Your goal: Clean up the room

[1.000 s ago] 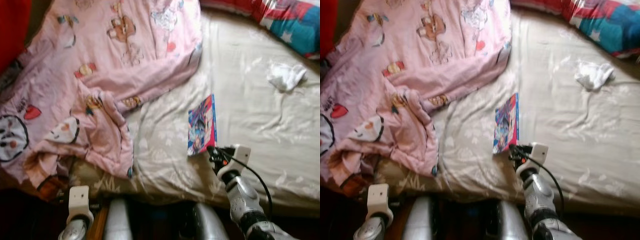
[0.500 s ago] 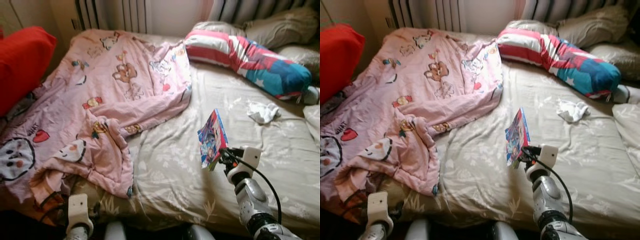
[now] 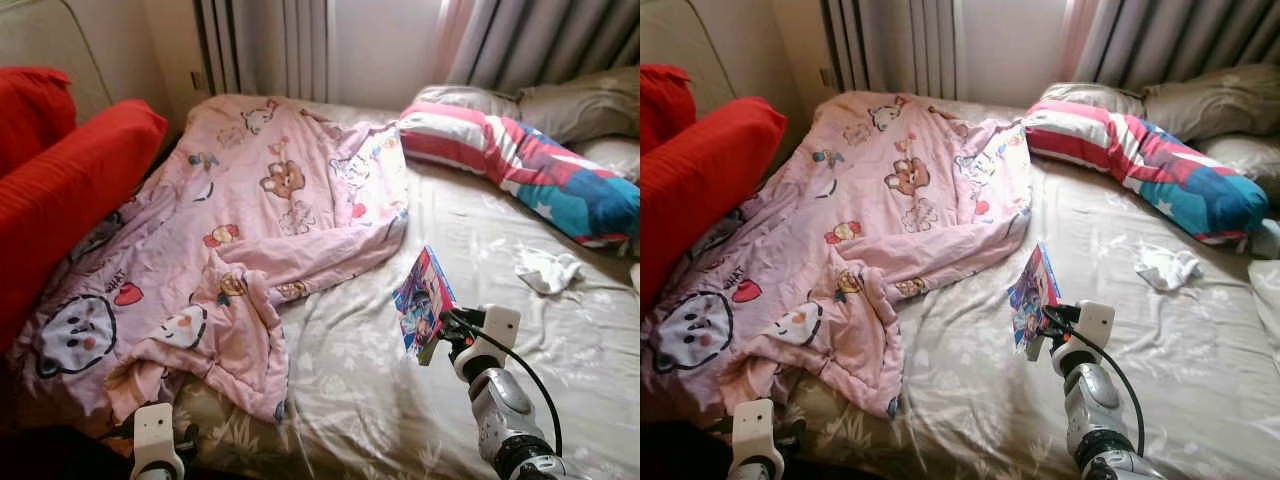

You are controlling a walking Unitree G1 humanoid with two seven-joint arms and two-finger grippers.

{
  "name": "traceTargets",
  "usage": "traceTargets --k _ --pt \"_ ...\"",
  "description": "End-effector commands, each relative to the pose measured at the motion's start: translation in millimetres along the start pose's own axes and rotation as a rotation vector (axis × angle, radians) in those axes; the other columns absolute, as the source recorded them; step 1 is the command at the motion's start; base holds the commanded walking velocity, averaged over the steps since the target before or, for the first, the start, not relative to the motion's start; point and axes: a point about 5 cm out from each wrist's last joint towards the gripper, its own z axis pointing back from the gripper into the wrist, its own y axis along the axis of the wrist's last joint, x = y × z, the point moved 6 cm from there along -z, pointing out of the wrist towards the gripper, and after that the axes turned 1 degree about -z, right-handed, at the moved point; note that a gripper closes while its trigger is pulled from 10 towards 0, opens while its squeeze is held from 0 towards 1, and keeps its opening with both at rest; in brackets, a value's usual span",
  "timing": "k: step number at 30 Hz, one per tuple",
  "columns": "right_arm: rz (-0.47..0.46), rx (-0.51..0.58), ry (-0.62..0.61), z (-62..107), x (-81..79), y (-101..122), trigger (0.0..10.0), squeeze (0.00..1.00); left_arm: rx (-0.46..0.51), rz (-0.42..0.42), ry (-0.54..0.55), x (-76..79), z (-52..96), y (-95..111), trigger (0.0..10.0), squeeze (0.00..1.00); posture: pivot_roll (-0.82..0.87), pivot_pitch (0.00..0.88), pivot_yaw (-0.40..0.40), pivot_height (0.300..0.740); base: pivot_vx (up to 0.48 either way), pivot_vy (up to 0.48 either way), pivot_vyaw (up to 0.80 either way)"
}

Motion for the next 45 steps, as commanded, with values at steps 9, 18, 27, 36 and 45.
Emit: traceTargets --k 9,18,27,36,45 --pt "0.009 0.027 -0.004 -0.8 1.8 7 10.0 0.0 -0.032 0.001 0.005 -1.8 1.9 -9 10.0 0.0 0.1 0.008 -0.083 0.738 0.0 0.0 0.0" --pt "0.009 0.027 -0.004 -0.8 1.8 7 10.0 0.0 -0.032 0.001 0.005 -1.8 1.9 -9 10.0 0.0 0.1 0.008 -0.083 0.738 0.0 0.0 0.0" --pt "-0.016 0.029 -0.023 -4.6 -2.4 9 10.0 0.0 -0.072 -0.019 -0.03 3.9 7.2 -23 10.0 0.0 0.1 0.0 -0.07 0.738 0.0 -0.207 -0.25" --pt "-0.009 0.05 -0.022 -5.4 -3.7 13 10.0 0.0 -0.07 -0.026 -0.037 5.3 6.1 -21 10.0 0.0 0.09 0.006 -0.065 0.738 0.0 -0.472 -0.25" --pt "-0.01 0.051 -0.025 -5.7 -3.9 13 10.0 0.0 -0.074 -0.019 -0.028 1.7 6.2 -22 10.0 0.0 0.1 0.02 -0.062 0.738 0.0 -0.472 0.0"
